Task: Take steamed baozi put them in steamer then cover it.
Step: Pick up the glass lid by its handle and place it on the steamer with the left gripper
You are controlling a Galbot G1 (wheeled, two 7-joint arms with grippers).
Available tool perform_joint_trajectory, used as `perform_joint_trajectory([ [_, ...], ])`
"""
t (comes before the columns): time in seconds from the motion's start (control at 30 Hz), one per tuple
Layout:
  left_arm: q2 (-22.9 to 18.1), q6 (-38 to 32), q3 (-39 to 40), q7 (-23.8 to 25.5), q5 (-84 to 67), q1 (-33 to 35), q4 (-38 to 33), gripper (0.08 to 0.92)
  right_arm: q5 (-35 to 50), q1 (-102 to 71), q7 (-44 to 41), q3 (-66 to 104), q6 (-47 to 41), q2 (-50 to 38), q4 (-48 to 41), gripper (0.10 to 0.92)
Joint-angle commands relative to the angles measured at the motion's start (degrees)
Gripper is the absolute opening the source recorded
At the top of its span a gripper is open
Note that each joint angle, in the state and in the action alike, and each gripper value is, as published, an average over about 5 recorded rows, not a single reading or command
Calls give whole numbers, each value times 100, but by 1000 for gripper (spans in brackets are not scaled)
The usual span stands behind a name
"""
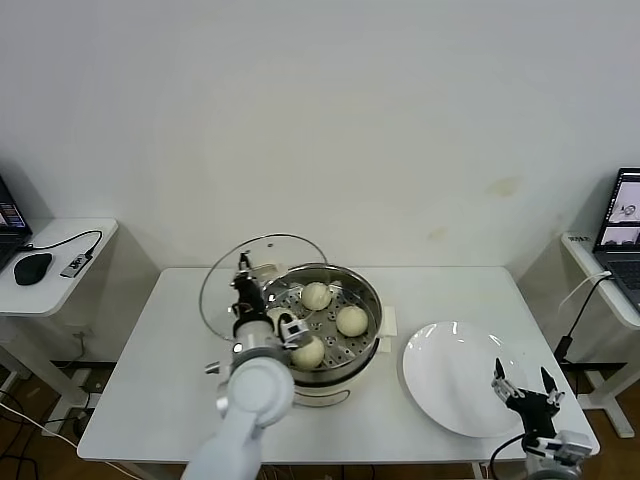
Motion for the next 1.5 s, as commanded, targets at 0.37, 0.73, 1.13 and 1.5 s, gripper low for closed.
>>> perform_joint_trajectory([
  [0.37,-562,252,1112,-207,629,-147,563,136,-82,18,19,17,18,82,-66,823],
  [0.73,-499,248,1114,200,1472,17,635,136,-102,38,12,25,28,67,-88,823],
  [1.13,-563,243,1052,287,1684,94,796,136,-199,40,1,-4,79,82,-106,823],
  [1.5,-530,234,1029,218,1578,219,839,136,-214,18,-3,5,86,39,-128,823],
])
